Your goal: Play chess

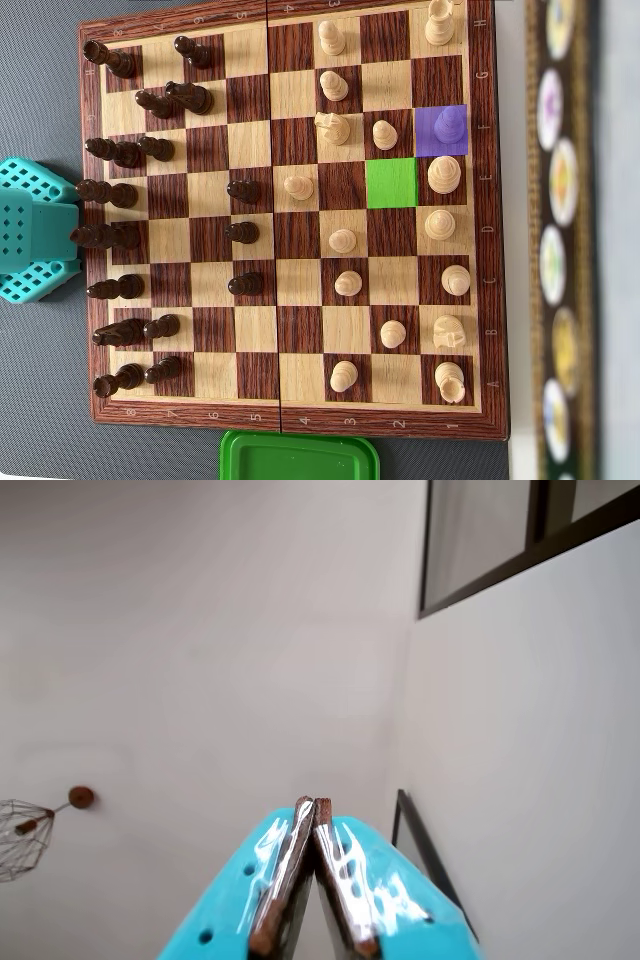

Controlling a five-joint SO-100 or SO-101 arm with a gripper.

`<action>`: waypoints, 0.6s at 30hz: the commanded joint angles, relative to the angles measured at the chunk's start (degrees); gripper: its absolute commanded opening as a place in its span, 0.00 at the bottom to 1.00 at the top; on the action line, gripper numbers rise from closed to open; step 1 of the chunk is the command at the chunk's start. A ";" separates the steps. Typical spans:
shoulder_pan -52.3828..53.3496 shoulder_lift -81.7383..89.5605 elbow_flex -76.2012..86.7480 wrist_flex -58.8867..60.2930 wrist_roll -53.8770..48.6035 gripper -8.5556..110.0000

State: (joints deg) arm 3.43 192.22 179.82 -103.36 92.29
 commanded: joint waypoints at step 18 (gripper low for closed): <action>-0.35 -0.53 -27.33 87.10 -0.35 0.07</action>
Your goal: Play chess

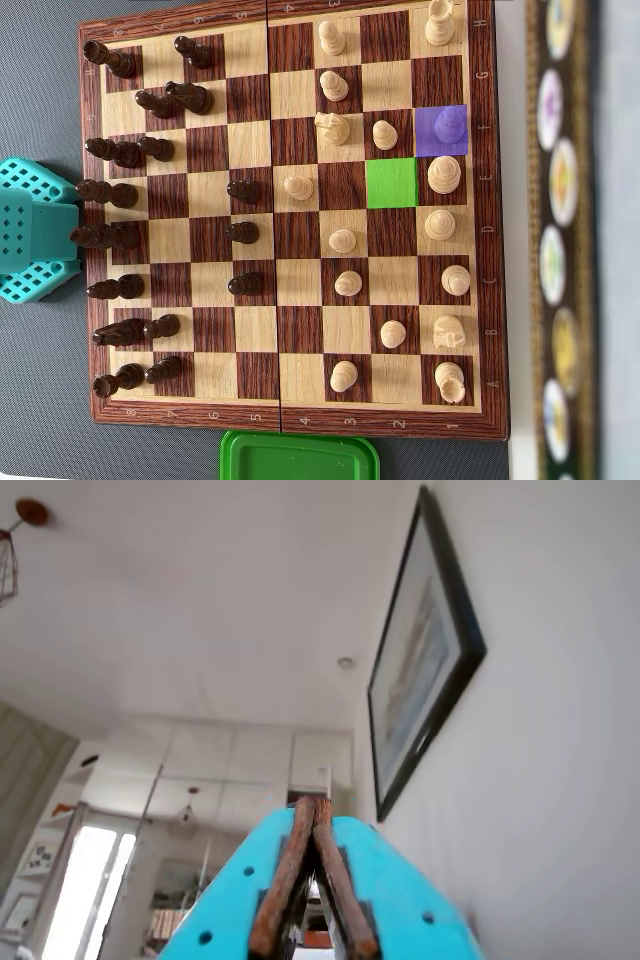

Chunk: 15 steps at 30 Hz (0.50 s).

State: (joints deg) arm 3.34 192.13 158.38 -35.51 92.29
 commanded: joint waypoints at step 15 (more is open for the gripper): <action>-7.73 -0.44 -21.09 97.03 -0.35 0.07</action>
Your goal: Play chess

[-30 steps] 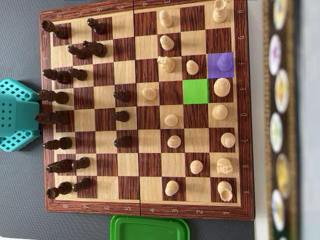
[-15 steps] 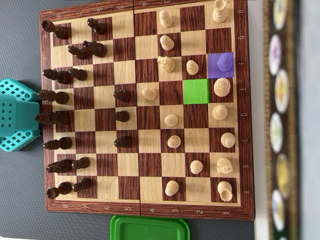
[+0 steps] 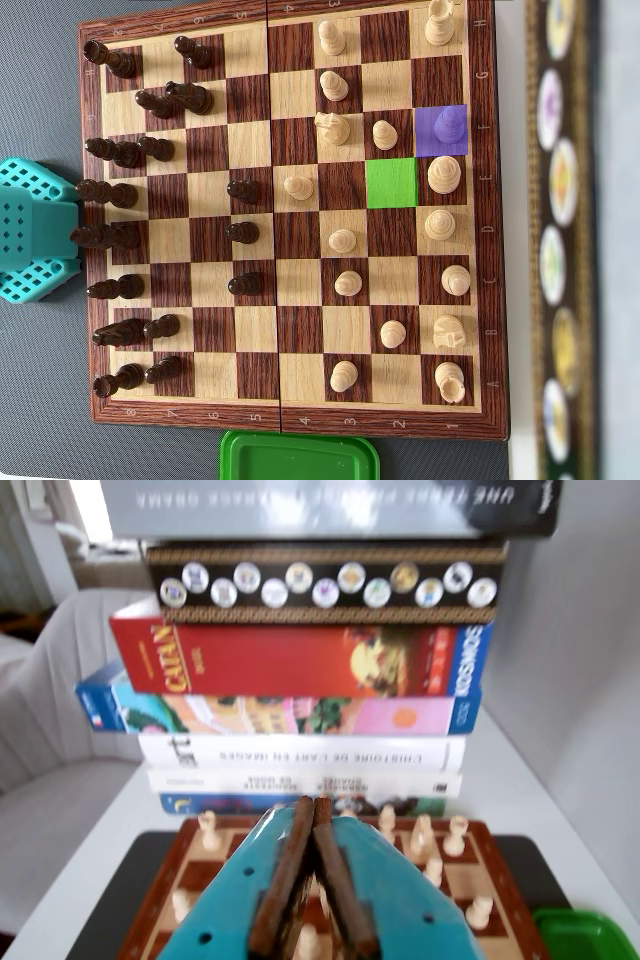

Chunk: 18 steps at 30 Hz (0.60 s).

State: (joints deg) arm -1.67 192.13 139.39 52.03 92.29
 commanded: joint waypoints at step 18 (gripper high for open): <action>-16.08 -15.73 1.58 14.94 0.00 0.07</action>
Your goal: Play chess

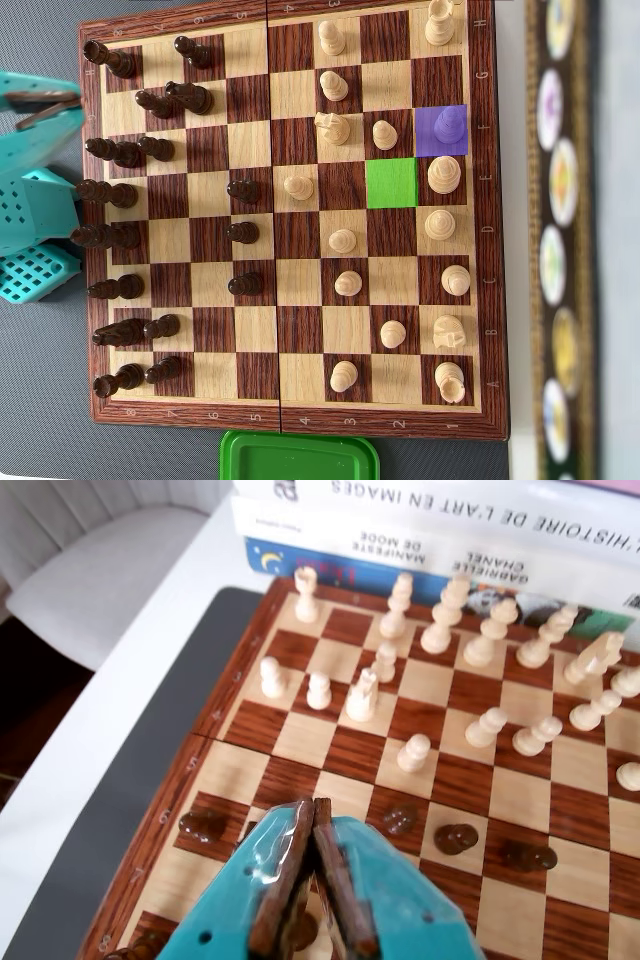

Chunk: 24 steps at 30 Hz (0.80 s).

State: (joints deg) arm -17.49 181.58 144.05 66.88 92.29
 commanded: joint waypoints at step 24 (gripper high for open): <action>0.35 -51.15 -29.79 0.09 3.43 0.15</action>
State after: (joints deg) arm -17.58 133.51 119.00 66.88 95.54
